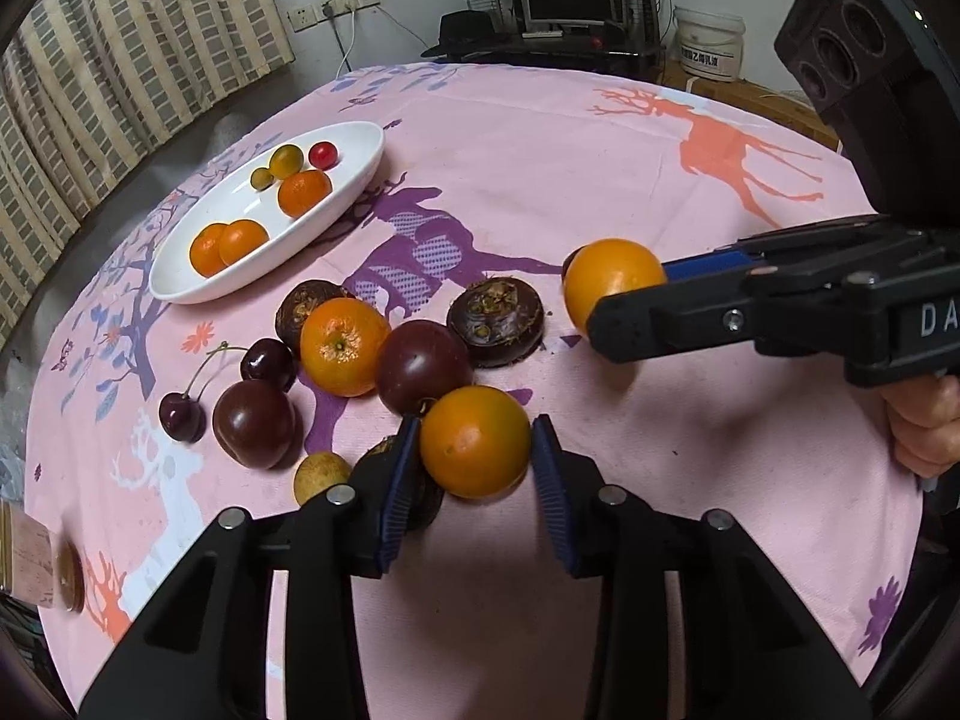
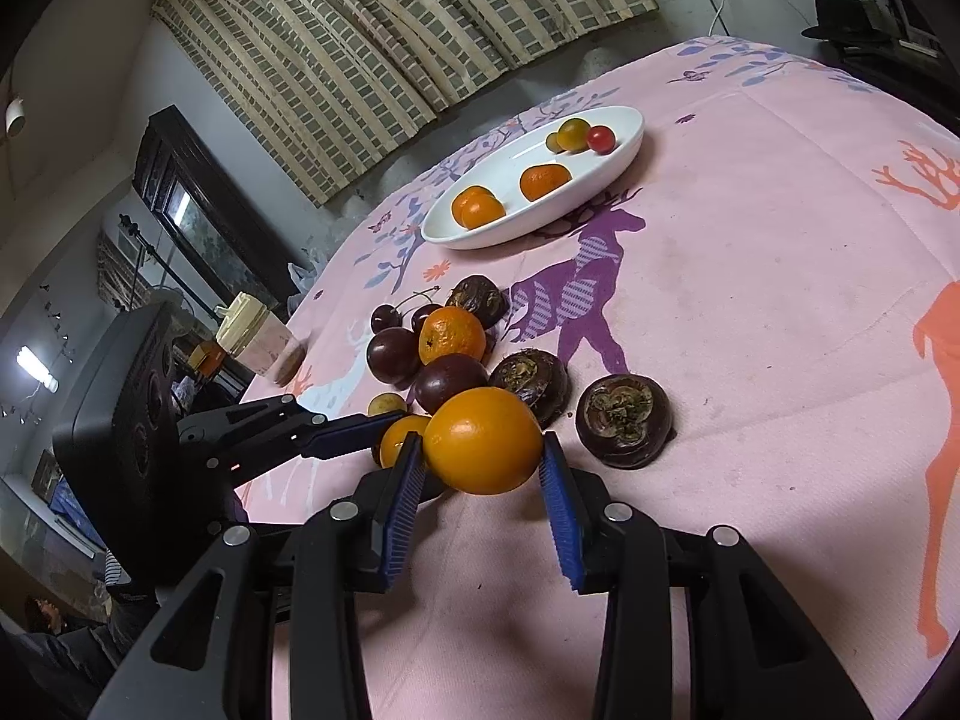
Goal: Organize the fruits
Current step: 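Grasp an orange with the left tool while the right tool grasps a small orange, then carry both oranges to the white plate and open both tools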
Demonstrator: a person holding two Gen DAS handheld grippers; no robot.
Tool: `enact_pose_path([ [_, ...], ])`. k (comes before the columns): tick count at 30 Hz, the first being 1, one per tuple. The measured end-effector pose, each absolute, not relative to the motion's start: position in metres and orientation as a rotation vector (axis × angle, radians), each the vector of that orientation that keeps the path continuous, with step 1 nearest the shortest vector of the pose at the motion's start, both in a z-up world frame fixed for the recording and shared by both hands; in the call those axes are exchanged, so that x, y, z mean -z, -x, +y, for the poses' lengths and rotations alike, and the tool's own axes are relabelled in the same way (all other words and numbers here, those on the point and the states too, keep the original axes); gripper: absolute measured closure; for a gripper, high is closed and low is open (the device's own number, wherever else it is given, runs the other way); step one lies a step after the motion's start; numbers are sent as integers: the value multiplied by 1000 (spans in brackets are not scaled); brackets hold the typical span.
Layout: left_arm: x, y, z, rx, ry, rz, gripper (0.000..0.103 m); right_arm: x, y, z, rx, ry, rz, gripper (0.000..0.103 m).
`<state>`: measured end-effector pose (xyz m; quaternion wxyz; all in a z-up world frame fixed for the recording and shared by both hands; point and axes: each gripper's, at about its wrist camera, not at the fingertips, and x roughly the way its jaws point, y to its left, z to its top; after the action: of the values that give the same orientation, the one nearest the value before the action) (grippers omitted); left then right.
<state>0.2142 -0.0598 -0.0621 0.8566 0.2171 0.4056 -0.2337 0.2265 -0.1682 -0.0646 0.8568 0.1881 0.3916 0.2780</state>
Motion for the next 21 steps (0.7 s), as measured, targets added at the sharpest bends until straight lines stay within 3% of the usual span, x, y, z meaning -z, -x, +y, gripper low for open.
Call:
enact_pose_path([
  [9, 21, -228, -15, 503, -183, 796, 66, 23, -249, -159, -535, -324, 718, 64],
  [14, -10, -289, 26, 385, 28, 759, 66, -7, -314, -147, -461, -313, 638, 63],
  [21, -13, -397, 55, 220, 136, 797, 66, 7, -411, -122, -360, -205, 702, 63],
])
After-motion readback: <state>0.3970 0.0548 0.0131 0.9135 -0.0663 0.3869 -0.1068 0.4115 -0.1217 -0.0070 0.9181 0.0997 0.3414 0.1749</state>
